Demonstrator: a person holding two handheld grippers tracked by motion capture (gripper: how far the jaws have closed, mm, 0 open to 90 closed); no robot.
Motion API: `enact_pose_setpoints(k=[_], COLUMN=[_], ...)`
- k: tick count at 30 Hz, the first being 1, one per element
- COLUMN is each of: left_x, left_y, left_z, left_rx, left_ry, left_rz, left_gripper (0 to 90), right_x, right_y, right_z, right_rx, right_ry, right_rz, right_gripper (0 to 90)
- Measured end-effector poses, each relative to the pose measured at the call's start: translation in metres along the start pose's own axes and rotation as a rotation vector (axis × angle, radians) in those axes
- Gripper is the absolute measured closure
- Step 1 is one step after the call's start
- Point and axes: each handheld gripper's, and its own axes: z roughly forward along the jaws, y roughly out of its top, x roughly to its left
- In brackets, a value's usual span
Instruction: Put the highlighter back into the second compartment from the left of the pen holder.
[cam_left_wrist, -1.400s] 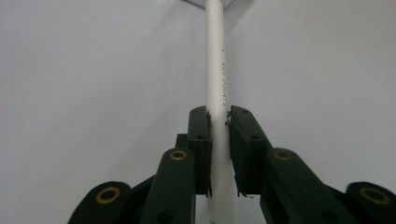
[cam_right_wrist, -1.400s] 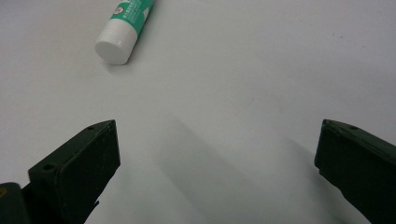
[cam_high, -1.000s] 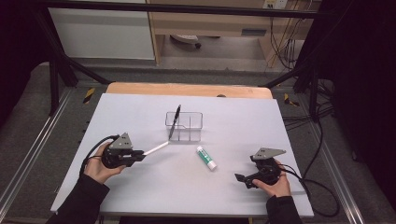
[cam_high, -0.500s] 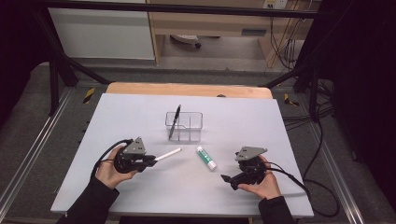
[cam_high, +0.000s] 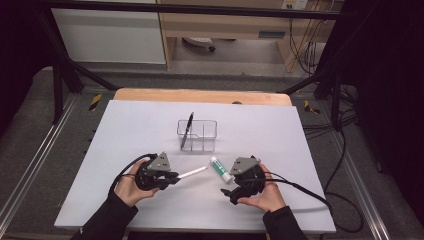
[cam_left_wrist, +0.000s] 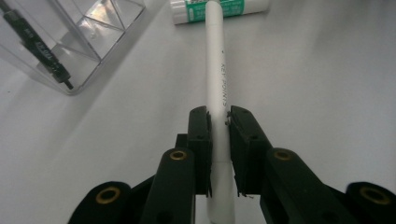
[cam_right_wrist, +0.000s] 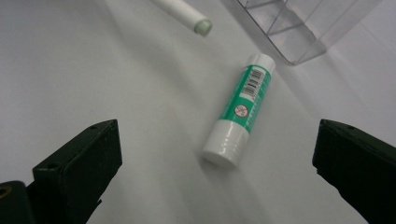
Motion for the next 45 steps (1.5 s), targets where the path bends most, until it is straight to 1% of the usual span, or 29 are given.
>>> enact_pose_setpoints(k=[4, 9, 13, 17, 19, 21, 24, 27, 31, 33, 34, 35, 36, 37, 38, 41, 43, 45], left_x=[-0.005, -0.01, -0.014, -0.017, -0.018, -0.019, -0.021, -0.022, -0.025, -0.026, -0.028, -0.029, -0.029, -0.03, -0.03, -0.031, -0.032, -0.033], left_y=[0.007, 0.016, 0.025, 0.032, 0.035, 0.039, 0.044, 0.051, 0.058, 0.062, 0.064, 0.066, 0.067, 0.069, 0.071, 0.075, 0.077, 0.08], left_z=[0.005, 0.009, 0.011, 0.014, 0.017, 0.02, 0.025, 0.028, 0.032, 0.033, 0.035, 0.035, 0.036, 0.036, 0.037, 0.038, 0.04, 0.041], left_rx=[0.013, 0.028, 0.039, 0.049, 0.055, 0.06, 0.068, 0.069, 0.074, 0.075, 0.07, 0.07, 0.07, 0.081, 0.077, 0.078, 0.077, 0.084], left_ry=[-0.01, -0.018, -0.024, -0.028, -0.029, -0.029, -0.033, -0.038, -0.043, -0.047, -0.047, -0.047, -0.049, -0.044, -0.044, -0.047, -0.051, -0.052], left_rz=[0.011, 0.024, 0.042, 0.052, 0.054, 0.058, 0.057, 0.062, 0.063, 0.069, 0.065, 0.067, 0.065, 0.075, 0.073, 0.073, 0.07, 0.073], left_gripper=[78.1, 78.2, 78.1, 78.2, 78.1, 78.1, 78.1, 78.1, 78.1, 78.1, 78.1, 78.1, 78.1, 78.1, 78.2, 78.1, 78.1, 78.1], right_x=[0.007, 0.018, 0.025, 0.029, 0.032, 0.035, 0.037, 0.038, 0.038, 0.038, 0.038, 0.038, 0.039, 0.039, 0.038, 0.038, 0.039, 0.038], right_y=[0.01, 0.022, 0.03, 0.035, 0.036, 0.037, 0.038, 0.037, 0.036, 0.035, 0.035, 0.036, 0.035, 0.035, 0.035, 0.034, 0.033, 0.033], right_z=[0.004, 0.007, 0.008, 0.01, 0.011, 0.012, 0.014, 0.016, 0.016, 0.015, 0.014, 0.014, 0.013, 0.013, 0.013, 0.013, 0.012, 0.012], right_rx=[0.025, 0.041, 0.052, 0.065, 0.065, 0.061, 0.053, 0.063, 0.076, 0.068, 0.063, 0.061, 0.061, 0.063, 0.063, 0.072, 0.077, 0.082], right_ry=[-0.013, -0.036, -0.066, -0.082, -0.094, -0.096, -0.099, -0.096, -0.094, -0.094, -0.094, -0.092, -0.088, -0.087, -0.091, -0.092, -0.093, -0.091], right_rz=[-0.066, -0.167, -0.253, -0.318, -0.359, -0.392, -0.454, -0.502, -0.543, -0.556, -0.566, -0.582, -0.581, -0.593, -0.608, -0.629, -0.634, -0.657], right_gripper=[2.7, 4.4, 7.9, 12.1, 15.8, 19.8, 25.5, 31.6, 39.3, 43.1, 44.7, 46.0, 47.6, 49.0, 50.2, 54.3, 56.3, 58.7])
